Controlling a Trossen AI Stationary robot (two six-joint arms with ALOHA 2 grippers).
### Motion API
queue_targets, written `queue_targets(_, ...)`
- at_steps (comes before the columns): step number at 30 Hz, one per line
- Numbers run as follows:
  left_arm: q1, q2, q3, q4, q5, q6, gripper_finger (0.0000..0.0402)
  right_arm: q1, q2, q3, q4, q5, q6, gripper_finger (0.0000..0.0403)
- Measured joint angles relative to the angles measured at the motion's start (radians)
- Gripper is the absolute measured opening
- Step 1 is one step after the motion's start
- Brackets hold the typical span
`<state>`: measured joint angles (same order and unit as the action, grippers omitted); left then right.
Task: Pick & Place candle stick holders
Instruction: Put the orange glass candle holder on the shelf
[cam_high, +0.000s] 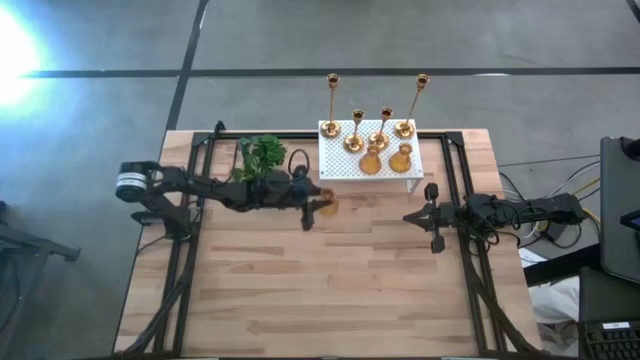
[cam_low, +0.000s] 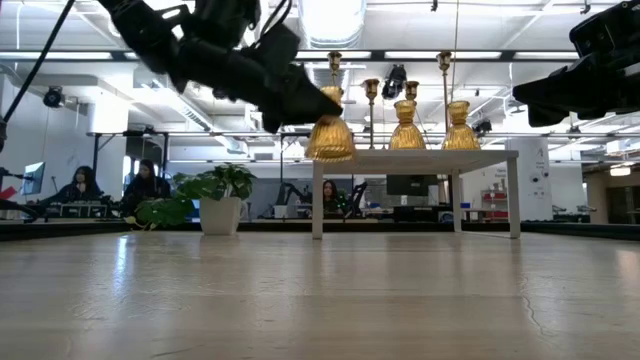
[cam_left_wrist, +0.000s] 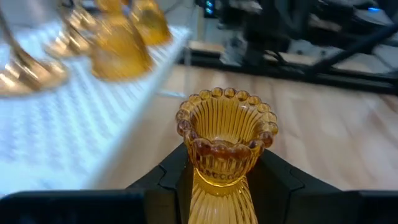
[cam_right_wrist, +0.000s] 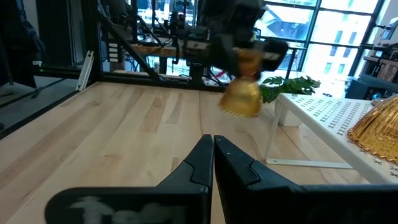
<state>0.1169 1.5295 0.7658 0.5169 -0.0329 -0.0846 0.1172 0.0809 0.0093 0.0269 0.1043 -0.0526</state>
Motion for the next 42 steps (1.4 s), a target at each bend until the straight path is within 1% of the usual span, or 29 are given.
queue_targets(16,0.138,0.000,0.220,-0.170,-0.046,0.078,0.0123,0.000,0.000,0.000,0.000,0.000,0.000,0.0008)
queue_targets(26,0.184,0.077,0.344,-0.236,-0.047,0.156,0.0123,0.000,0.000,0.000,0.000,0.000,0.000,0.0008)
queue_targets(30,0.198,0.117,0.372,-0.245,-0.047,0.164,0.0123,0.000,0.000,0.000,0.000,0.000,0.000,0.0008)
queue_targets(38,0.230,0.161,0.376,-0.244,-0.072,0.157,0.0123,0.000,0.000,0.000,0.000,0.000,0.000,0.0008)
queue_targets(42,0.233,0.173,0.376,-0.231,-0.063,0.143,0.0123,0.000,0.000,0.000,0.000,0.000,0.000,0.0008)
